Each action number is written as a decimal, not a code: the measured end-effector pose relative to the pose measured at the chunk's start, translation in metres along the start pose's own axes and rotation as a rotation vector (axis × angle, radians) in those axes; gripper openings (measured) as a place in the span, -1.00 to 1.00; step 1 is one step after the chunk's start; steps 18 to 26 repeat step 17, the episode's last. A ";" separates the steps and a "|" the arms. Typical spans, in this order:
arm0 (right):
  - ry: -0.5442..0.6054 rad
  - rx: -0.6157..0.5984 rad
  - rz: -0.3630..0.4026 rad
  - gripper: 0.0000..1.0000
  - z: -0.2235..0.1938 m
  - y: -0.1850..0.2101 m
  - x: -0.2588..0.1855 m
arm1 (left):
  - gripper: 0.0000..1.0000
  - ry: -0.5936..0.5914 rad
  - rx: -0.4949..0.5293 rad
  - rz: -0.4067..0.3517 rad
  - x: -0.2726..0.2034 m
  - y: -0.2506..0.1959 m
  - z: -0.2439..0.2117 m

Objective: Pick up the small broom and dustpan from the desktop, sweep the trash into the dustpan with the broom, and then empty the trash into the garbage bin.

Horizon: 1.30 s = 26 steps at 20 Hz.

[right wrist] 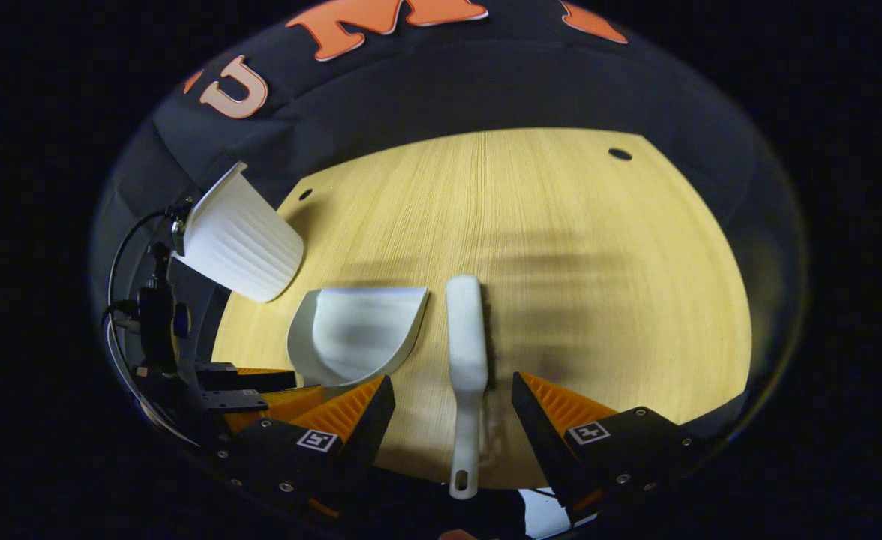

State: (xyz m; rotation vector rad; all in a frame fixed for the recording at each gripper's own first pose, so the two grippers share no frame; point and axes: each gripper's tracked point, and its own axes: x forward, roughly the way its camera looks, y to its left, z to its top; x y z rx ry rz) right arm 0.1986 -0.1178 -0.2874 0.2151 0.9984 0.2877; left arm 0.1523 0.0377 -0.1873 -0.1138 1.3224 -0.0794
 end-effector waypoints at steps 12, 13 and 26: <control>-0.740 -0.154 -0.200 0.90 0.172 -0.012 -0.126 | 0.94 -0.821 0.138 0.096 -0.113 -0.004 0.145; -0.782 -0.179 -0.213 0.90 0.178 -0.013 -0.136 | 0.94 -0.870 0.130 0.097 -0.116 -0.004 0.149; -0.892 -0.210 -0.222 0.90 0.196 -0.003 -0.166 | 0.93 -1.045 0.094 0.120 -0.134 -0.004 0.159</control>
